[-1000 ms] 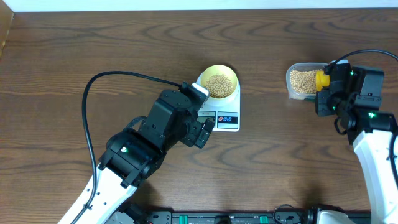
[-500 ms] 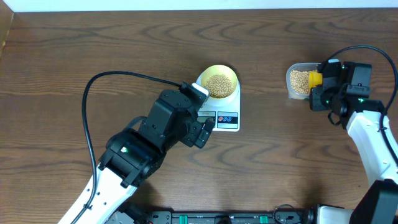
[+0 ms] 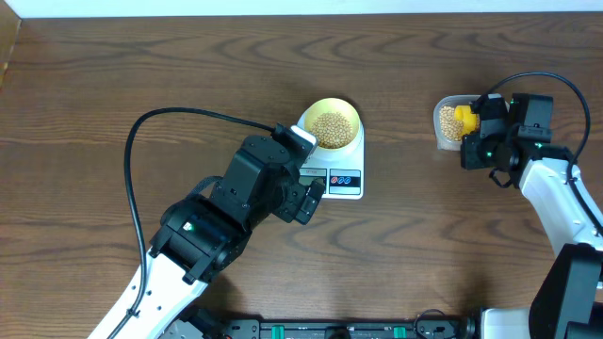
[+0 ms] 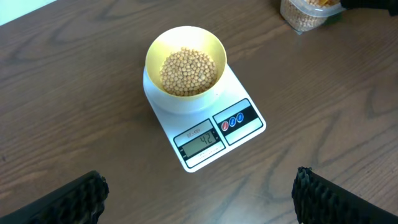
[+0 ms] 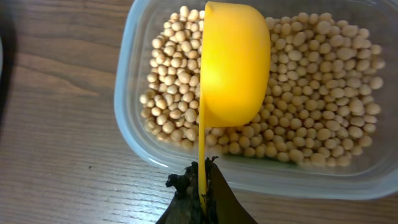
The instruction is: Scoop item into bowl and weigh 50g on scale
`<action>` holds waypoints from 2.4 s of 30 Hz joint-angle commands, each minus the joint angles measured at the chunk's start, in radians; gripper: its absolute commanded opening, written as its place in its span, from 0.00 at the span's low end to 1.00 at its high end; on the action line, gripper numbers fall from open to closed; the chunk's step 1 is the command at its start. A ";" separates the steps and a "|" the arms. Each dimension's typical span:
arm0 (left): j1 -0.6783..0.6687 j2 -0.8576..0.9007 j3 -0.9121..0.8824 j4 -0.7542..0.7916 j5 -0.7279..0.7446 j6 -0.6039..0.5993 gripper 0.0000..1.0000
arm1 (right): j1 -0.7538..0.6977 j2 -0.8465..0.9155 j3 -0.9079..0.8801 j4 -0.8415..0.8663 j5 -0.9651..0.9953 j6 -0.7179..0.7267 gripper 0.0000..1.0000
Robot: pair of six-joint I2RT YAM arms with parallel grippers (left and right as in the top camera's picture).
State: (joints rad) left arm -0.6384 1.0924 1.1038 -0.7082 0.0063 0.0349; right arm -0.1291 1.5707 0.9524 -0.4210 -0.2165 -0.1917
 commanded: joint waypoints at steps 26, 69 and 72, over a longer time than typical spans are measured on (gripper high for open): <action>0.004 0.005 0.000 -0.003 0.009 0.017 0.97 | -0.041 0.019 -0.001 0.016 -0.193 0.020 0.01; 0.004 0.005 0.000 -0.003 0.009 0.017 0.97 | -0.180 0.019 -0.001 0.150 -0.496 0.019 0.01; 0.004 0.005 0.000 -0.003 0.009 0.017 0.97 | -0.180 0.019 -0.001 0.159 -0.538 0.019 0.01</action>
State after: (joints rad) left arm -0.6384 1.0924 1.1038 -0.7078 0.0063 0.0349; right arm -0.3046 1.5806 0.9524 -0.2691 -0.6788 -0.1802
